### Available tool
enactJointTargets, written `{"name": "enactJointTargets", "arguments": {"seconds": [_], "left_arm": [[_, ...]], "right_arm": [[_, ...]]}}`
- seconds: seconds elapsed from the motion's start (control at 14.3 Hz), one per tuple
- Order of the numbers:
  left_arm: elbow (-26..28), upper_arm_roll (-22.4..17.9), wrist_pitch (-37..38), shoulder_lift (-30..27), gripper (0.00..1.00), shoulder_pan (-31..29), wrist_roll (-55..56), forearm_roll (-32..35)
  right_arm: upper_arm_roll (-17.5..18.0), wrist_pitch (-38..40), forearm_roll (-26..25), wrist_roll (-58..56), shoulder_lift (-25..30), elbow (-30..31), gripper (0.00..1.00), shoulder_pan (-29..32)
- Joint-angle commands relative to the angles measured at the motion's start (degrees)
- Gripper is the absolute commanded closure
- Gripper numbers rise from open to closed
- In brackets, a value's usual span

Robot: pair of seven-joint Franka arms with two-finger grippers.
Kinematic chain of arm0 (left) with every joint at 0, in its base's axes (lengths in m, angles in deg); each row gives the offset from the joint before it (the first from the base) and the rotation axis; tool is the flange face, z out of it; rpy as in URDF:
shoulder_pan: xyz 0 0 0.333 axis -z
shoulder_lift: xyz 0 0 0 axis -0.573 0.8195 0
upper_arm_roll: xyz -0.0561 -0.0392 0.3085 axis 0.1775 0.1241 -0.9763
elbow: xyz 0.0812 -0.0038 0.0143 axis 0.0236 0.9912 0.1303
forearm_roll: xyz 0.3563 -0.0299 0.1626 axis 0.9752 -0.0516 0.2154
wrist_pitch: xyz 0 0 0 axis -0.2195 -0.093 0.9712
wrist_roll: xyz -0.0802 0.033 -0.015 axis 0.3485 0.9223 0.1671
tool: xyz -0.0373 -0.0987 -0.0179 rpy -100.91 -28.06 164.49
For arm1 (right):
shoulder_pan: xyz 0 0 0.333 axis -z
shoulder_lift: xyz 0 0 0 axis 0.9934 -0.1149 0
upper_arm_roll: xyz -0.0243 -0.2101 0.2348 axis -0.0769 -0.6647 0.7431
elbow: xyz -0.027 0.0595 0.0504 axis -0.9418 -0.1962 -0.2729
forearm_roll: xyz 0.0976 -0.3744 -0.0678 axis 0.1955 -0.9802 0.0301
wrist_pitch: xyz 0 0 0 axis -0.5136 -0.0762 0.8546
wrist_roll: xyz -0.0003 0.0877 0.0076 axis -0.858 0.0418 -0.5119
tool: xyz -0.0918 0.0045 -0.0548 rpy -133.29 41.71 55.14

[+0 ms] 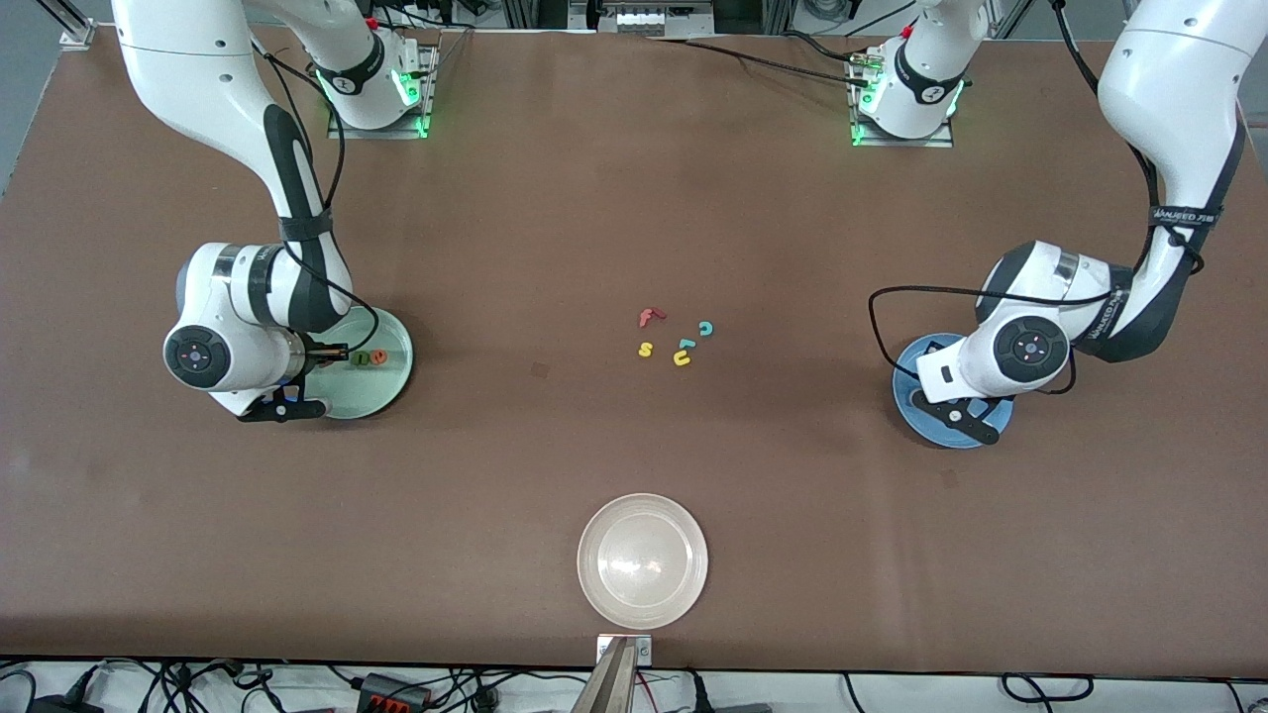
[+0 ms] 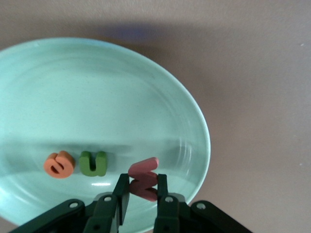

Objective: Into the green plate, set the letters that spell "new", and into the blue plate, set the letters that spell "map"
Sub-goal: 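Place the pink letter on the green plate while the left places teal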

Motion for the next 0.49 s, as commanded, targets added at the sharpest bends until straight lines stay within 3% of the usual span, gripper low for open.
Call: {"name": "enactJointTargets", "arguments": {"seconds": [0.0,0.07,0.14,0.21,0.42], "left_arm": [[-1.03,0.95,0.35,0.23,0.0,-0.18,-0.48,1.21],[-1.12,1.22,0.62,0.05,0.0,-0.1,-0.39,1.21],[-1.3,1.31,0.79,-0.3,0.0,-0.01,-0.39,1.13],[-1.38,1.4,0.79,-1.09,0.0,0.08,-0.3,1.04],[-5.84,4.02,5.77,-2.41,0.0,-0.18,-0.13,0.07]], "right_arm": [[0.23,-1.38,0.56,0.33,-0.06,0.88,0.73,-0.02],[0.23,-1.56,1.52,0.33,-0.06,0.79,0.6,0.07],[0.14,-1.39,3.44,0.33,-0.06,0.53,0.22,-0.02],[0.14,-0.78,3.9,0.24,0.2,-0.17,0.0,0.24],[-1.17,4.04,3.99,0.06,3.62,-4.29,0.0,-0.37]]}}
